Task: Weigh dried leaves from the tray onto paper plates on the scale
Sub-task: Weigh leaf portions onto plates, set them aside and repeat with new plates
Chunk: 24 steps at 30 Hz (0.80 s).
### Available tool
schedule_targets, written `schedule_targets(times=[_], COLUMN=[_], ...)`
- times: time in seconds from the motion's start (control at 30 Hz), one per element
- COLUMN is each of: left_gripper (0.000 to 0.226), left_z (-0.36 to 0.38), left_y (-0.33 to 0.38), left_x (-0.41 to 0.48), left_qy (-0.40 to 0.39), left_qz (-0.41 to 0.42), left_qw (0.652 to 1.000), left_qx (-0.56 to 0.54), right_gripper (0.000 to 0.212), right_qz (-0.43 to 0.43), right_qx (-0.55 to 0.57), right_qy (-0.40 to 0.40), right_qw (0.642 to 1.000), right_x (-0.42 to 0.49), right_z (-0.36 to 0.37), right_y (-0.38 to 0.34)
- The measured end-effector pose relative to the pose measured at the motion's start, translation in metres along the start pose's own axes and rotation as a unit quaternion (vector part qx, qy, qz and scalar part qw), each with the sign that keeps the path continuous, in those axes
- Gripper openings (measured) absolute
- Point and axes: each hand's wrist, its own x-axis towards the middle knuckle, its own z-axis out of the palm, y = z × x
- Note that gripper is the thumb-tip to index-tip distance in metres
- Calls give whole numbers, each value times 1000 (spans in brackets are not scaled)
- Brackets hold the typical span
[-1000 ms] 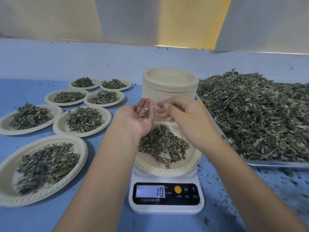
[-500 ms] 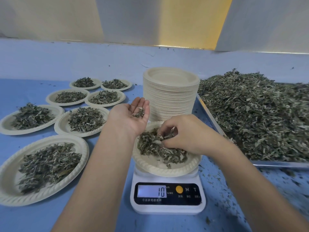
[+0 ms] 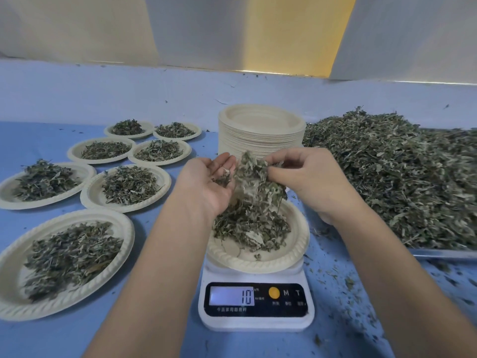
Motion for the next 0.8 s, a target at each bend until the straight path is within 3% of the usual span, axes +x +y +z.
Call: schedule_targets(times=[0.13,0.23,0.5,0.67,0.8], left_gripper=[36,35,52,32,33], left_z=[5,7,7,11,12], left_y=[-10,-15,-12,-16,-19], left_x=[-3,-7,-9,-10,-9], left_qy=[2,-53,-92,-62,-38], left_qz=[-30,-79,-79,-70,-79], left_qw=[999,995,993,994,995], left_qx=[42,10,0,62,51], right_gripper=[17,18,21,21,21], right_qz=[-5,-11,-82,-106,-121], right_qx=[80,99,-141,-217,-246], right_qy=[55,91,53,18,14], right_qw=[995,991,985,970,962], right_x=[3,7,4,1,-1], right_z=[5,14,23,23,22], right_y=[-7,-10,-12,-14,-13])
